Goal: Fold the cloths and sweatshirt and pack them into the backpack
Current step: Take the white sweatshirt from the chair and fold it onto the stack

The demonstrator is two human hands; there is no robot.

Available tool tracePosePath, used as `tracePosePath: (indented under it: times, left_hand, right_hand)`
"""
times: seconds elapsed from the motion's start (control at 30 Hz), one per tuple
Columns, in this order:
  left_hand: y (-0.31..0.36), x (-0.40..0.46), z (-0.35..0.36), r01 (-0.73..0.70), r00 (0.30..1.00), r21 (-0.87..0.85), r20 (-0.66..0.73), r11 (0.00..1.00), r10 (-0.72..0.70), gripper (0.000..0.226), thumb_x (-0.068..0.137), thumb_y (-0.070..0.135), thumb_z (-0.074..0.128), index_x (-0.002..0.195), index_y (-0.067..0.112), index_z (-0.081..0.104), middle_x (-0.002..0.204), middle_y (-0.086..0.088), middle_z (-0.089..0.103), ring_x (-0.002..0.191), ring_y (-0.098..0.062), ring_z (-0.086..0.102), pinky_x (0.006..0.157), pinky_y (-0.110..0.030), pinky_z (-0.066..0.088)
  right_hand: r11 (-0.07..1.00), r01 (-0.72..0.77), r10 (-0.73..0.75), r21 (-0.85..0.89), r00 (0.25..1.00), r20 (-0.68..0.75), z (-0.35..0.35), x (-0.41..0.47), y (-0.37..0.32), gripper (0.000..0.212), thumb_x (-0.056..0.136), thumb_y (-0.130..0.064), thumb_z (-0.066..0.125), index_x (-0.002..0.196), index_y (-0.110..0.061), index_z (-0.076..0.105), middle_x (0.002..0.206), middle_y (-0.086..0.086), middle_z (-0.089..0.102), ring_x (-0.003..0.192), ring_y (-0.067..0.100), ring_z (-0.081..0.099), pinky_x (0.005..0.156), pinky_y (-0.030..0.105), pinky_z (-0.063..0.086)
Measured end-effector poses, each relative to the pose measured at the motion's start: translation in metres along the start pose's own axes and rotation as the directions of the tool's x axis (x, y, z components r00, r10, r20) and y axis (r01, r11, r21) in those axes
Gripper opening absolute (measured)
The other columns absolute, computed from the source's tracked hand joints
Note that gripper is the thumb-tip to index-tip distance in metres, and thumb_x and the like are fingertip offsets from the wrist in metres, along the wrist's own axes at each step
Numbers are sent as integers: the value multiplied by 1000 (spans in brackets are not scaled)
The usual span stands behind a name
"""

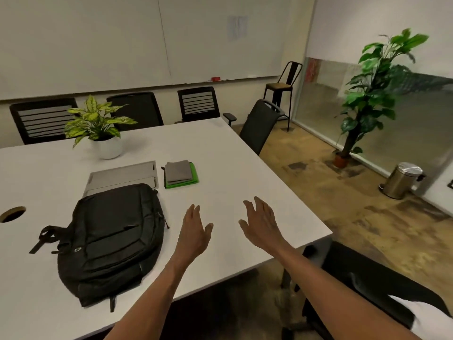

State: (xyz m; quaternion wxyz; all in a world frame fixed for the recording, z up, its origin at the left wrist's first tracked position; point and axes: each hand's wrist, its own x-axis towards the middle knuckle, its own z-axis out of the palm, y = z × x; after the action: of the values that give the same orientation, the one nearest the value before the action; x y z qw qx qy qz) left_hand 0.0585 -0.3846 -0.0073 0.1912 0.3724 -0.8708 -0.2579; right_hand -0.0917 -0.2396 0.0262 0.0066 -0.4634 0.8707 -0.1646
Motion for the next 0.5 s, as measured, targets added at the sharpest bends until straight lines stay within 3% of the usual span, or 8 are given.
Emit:
tracePosePath:
  times: [0.5]
  left_hand:
    - [142,-62,74,-157,981,-21,113,987,159,69,98,37,51,152,8,20,161,-9,17,149,-26,17,120,-41,20]
  right_hand:
    - [987,-150,145,-50,985,-96,-62,-103,114,62,98,-40,47,150,-16,23,157,19,19,144,35,21,118,49,21]
